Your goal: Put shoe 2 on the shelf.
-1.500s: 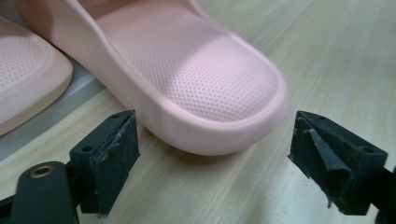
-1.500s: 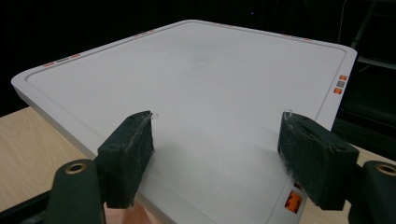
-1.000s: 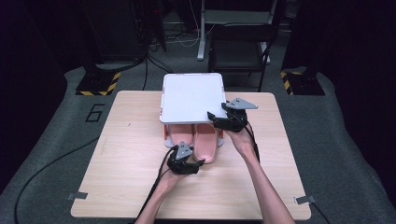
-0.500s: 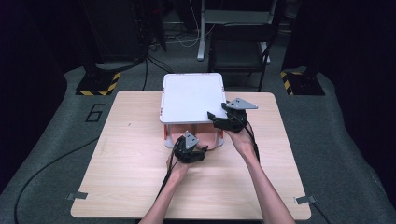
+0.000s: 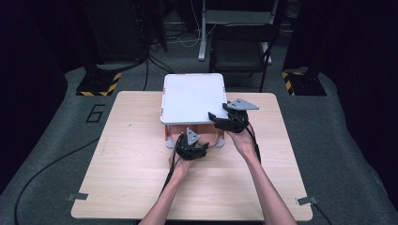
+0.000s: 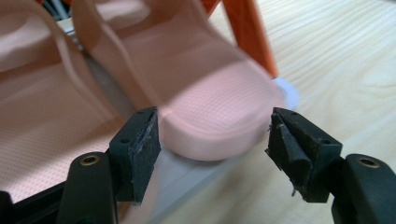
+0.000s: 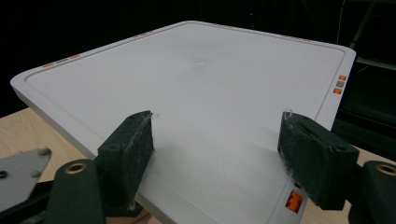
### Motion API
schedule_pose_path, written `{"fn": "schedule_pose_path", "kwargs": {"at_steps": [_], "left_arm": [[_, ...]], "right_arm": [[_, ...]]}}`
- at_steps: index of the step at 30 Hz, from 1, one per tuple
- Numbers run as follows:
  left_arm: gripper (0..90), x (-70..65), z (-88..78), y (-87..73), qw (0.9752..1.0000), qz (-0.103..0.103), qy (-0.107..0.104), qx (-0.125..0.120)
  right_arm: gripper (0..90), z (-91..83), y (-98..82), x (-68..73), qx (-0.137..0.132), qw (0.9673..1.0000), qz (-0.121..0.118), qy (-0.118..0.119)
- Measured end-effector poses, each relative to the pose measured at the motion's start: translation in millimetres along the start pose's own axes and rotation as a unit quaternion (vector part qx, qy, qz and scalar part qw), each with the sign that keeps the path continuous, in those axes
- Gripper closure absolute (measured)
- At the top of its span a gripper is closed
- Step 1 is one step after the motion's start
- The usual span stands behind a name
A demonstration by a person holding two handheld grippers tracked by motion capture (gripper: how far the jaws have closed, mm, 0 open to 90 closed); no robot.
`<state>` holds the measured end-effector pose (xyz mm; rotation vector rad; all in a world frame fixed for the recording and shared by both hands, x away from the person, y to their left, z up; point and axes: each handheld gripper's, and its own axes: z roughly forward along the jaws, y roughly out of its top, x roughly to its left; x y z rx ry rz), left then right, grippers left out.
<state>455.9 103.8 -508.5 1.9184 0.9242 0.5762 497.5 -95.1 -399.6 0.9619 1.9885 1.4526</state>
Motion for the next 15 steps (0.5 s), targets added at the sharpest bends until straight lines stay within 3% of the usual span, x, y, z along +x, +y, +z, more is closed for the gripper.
{"fn": "schedule_pose_path", "kwargs": {"at_steps": [5,9,12,13,14,15], "left_arm": [[26.0,10.5,-33.8,-4.6,0.9981,-0.012,-0.035,-0.050],[20.5,24.8,-67.3,-13.5,0.9942,-0.024,-0.069,-0.079],[19.6,39.5,-93.1,-21.8,0.9931,-0.027,-0.067,-0.093],[19.2,39.5,-93.1,-21.8,0.9931,-0.027,-0.067,-0.093],[18.7,49.8,-110.1,-27.6,0.9929,-0.024,-0.056,-0.102],[18.7,49.8,-110.1,-27.6,0.9929,-0.024,-0.056,-0.102]], "right_arm": [[26.4,-0.4,-0.2,-0.4,0.000,1.0000,0.001,0.000],[26.4,0.2,-0.2,0.4,0.000,1.0000,0.000,-0.001],[26.3,0.9,-0.1,1.3,-0.002,1.0000,0.002,-0.003],[26.3,1.0,0.0,1.4,-0.001,1.0000,0.001,-0.003],[26.3,1.1,-0.1,1.4,-0.002,1.0000,0.001,-0.003],[26.3,1.1,-0.1,1.4,-0.002,1.0000,0.001,-0.003]]}}
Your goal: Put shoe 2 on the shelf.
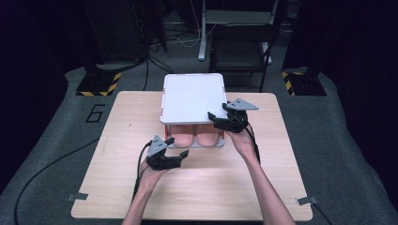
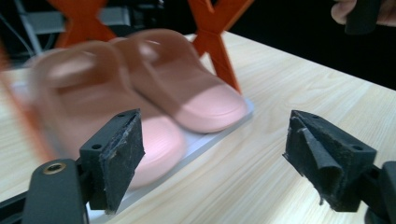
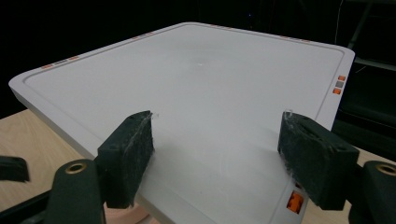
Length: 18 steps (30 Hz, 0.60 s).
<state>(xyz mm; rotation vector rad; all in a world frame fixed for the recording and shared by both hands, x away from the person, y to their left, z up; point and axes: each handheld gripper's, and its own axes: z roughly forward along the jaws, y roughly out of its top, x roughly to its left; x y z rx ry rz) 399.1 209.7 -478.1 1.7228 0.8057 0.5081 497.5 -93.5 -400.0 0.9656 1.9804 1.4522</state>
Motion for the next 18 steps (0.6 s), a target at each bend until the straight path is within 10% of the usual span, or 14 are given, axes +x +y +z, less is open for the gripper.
{"fn": "schedule_pose_path", "kwargs": {"at_steps": [9,18], "left_arm": [[18.0,36.6,-79.5,-31.6,0.9963,-0.011,0.085,-0.011],[18.0,60.7,-111.2,-59.9,0.9868,-0.039,0.154,-0.033]], "right_arm": [[26.3,-0.5,-0.8,0.1,-0.001,1.0000,0.001,-0.001],[26.1,-0.2,-1.0,0.7,-0.003,1.0000,0.002,-0.002]]}}
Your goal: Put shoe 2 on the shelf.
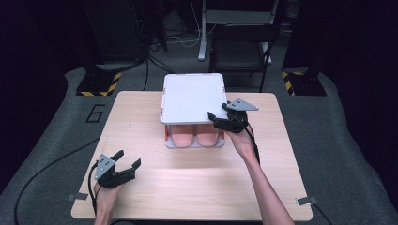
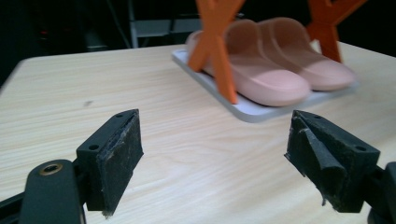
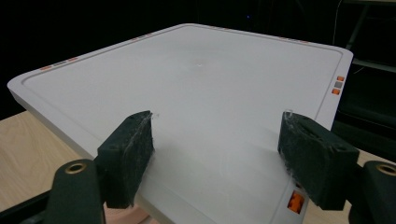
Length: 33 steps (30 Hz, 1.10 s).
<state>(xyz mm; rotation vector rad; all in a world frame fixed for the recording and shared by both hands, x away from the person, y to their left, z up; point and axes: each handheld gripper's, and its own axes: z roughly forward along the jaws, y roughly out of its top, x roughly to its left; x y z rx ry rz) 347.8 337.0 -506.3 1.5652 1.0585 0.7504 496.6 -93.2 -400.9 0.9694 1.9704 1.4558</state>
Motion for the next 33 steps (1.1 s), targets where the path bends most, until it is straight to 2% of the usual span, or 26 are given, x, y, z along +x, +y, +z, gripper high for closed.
{"fn": "schedule_pose_path", "kwargs": {"at_steps": [3,6,8,12,15,19,24,33], "left_arm": [[18.0,4.3,-4.0,-2.9,0.9998,-0.011,0.013,-0.006],[18.0,7.1,-7.5,-4.7,0.9996,-0.018,0.021,-0.009],[18.0,8.4,-8.7,-5.0,0.9992,-0.026,0.023,-0.017],[18.0,9.4,-9.2,-5.5,0.9992,-0.030,0.022,-0.013],[16.9,7.1,-5.6,-7.3,0.9992,-0.035,0.018,0.000],[16.0,3.9,-4.2,-6.3,0.9995,-0.027,0.016,0.004],[15.4,4.9,-4.7,-7.4,0.9993,-0.029,0.022,0.006],[14.8,7.8,-6.8,-8.7,0.9987,-0.040,0.028,0.012]], "right_arm": [[25.5,-0.9,-0.2,-0.3,-0.004,1.0000,-0.001,0.001],[23.7,-7.9,0.0,-1.8,-0.011,0.9997,-0.009,-0.018],[21.4,-16.5,-0.7,-2.5,-0.024,0.9996,-0.003,-0.017],[18.3,-38.8,-4.9,-1.6,-0.038,0.9990,-0.013,-0.018],[16.6,-57.4,-13.7,-2.3,-0.039,0.9990,-0.006,-0.018],[15.7,-82.8,-29.8,-6.4,-0.052,0.9984,0.006,-0.022],[15.4,-110.7,-57.9,-10.9,-0.060,0.9973,0.020,-0.036],[15.4,-145.8,-110.6,-18.2,-0.075,0.9936,0.043,-0.072]]}}
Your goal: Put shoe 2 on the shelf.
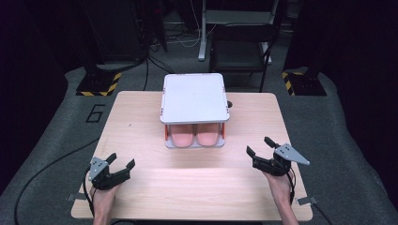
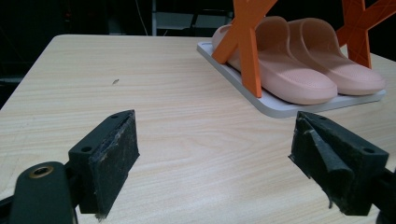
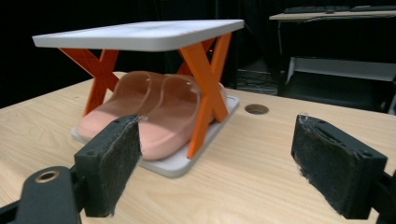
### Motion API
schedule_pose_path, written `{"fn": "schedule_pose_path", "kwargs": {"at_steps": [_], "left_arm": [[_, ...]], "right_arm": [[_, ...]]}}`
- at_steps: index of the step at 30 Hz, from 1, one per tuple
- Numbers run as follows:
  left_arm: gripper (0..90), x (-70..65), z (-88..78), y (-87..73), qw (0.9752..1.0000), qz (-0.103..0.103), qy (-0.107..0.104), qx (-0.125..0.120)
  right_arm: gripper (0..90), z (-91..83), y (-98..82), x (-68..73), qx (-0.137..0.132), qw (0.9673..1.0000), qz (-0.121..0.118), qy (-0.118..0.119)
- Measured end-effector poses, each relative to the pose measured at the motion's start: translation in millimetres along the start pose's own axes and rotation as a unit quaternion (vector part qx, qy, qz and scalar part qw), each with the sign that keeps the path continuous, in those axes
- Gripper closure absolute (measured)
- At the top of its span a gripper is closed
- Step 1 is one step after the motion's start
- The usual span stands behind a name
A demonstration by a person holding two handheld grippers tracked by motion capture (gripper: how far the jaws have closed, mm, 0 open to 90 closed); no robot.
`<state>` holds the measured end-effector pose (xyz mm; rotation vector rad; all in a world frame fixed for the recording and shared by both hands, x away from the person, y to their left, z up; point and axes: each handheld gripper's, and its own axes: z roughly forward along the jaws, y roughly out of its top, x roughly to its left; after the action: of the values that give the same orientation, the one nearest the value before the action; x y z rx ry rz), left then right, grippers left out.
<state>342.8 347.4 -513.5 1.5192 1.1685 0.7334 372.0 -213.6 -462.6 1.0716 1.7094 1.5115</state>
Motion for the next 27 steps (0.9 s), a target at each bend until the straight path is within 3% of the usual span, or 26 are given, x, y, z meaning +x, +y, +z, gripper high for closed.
{"fn": "schedule_pose_path", "kwargs": {"at_steps": [6,10,15,27], "left_arm": [[14.8,-0.1,-0.3,-0.6,1.0000,-0.001,0.005,0.003],[14.9,0.2,-0.9,0.1,1.0000,0.000,0.007,0.001],[14.9,3.0,0.1,1.3,0.9999,0.002,0.011,0.002],[15.0,3.1,2.0,1.4,0.9998,0.000,0.016,0.009]], "right_arm": [[16.0,-18.2,-20.1,-3.1,-0.011,0.9996,-0.019,-0.016],[15.9,-25.4,-29.5,-4.9,-0.023,0.9994,-0.001,-0.027],[15.9,-24.0,-36.0,-8.6,-0.021,0.9992,0.016,-0.030],[16.4,-19.7,-41.1,-11.4,-0.004,0.9993,0.012,-0.036]]}}
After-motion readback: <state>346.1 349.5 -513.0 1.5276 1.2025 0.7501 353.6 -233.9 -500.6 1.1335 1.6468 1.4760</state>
